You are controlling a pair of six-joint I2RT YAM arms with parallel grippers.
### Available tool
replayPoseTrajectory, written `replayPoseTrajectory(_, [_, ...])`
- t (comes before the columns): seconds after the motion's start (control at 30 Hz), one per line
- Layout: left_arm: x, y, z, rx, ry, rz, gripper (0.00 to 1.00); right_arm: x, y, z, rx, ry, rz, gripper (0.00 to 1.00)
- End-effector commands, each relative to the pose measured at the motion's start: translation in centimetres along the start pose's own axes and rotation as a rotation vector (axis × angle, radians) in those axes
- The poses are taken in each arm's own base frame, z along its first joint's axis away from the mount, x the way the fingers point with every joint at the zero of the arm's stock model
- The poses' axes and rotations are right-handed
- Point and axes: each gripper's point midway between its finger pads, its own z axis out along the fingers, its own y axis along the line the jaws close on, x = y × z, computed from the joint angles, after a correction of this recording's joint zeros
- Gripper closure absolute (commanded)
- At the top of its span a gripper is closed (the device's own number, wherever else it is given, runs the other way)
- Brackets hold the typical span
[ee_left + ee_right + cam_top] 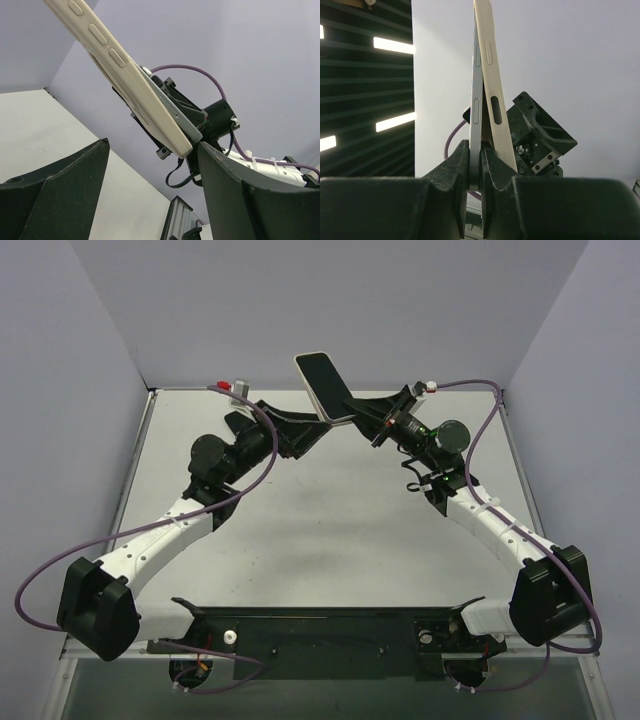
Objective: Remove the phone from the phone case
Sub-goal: Remove the phone case from the phone.
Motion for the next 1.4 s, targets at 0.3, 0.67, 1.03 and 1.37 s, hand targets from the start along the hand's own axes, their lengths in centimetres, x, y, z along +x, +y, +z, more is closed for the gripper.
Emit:
replayPoseTrajectory(0.3, [-2.1, -0.7, 1.6, -0.006, -0.048, 0.015, 0.44, 2.6, 5.5, -1.2, -0.169, 0.045, -0.117, 1.00])
replayPoseTrajectory(0.67, [-1.5, 0.6, 0.8, -0.064, -0.024, 0.072, 0.48, 2.9, 6.7, -1.6, -0.205, 0.054, -0.115, 1.00])
replayPoseTrajectory(1.03, [-1.8, 1.1, 2.8, -0.063, -0.015, 0.005, 0.54, 3.8, 5.2, -1.3, -0.129, 0.062, -0.198, 1.00])
replayPoseTrajectory(1.37, [-2.5, 4.0, 2.2, -0.236, -0.016, 0.033, 0.90, 3.3, 3.3, -1.2, -0.042, 0.045, -0.244, 1.00])
